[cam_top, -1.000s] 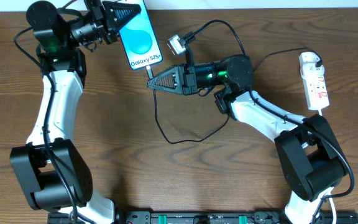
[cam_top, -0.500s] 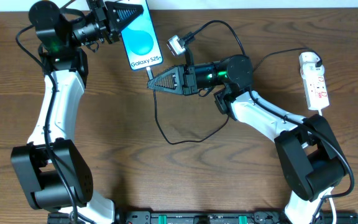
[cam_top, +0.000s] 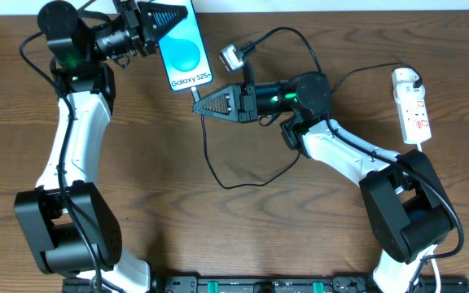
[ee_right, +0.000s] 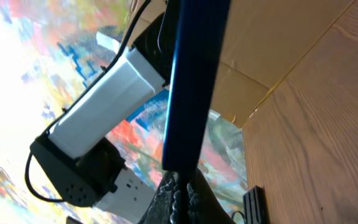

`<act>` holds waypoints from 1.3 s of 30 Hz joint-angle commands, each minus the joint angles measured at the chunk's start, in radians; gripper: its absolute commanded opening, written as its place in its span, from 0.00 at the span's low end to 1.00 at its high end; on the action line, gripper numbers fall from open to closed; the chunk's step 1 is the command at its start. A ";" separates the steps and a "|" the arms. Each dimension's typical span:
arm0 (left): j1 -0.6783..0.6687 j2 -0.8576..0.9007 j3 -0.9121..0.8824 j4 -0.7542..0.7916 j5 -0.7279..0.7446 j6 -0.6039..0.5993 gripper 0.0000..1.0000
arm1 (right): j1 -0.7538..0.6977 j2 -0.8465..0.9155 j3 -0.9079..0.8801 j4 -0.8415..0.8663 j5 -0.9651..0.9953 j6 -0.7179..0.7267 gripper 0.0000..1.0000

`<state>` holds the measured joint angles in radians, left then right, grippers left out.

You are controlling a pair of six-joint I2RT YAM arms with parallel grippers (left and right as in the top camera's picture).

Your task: Plug charger to phone and switch on socket

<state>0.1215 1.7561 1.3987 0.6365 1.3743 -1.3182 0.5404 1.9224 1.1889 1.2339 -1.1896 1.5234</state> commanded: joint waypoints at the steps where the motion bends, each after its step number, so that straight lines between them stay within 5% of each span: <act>1: -0.023 -0.003 0.012 0.009 0.141 0.063 0.08 | -0.017 0.002 0.012 0.003 0.235 0.033 0.01; 12: -0.023 -0.003 0.012 0.009 0.148 0.065 0.07 | -0.017 0.002 0.012 -0.044 0.249 0.032 0.01; 14: -0.023 -0.003 0.012 0.009 0.147 0.065 0.07 | -0.017 0.002 0.012 -0.045 0.245 0.031 0.08; 21: -0.018 -0.003 0.012 0.009 0.132 0.065 0.07 | -0.017 0.002 0.012 -0.044 0.217 0.005 0.97; 34: 0.119 -0.003 0.012 -0.007 0.136 0.059 0.07 | -0.066 0.002 0.012 -0.050 0.112 -0.057 0.99; 39: 0.169 -0.003 0.012 -0.007 0.136 0.045 0.07 | -0.081 0.002 0.011 -0.246 0.061 -0.204 0.99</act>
<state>0.2684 1.7561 1.3987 0.6254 1.4948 -1.2587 0.4675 1.9221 1.1904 1.0863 -1.0859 1.4528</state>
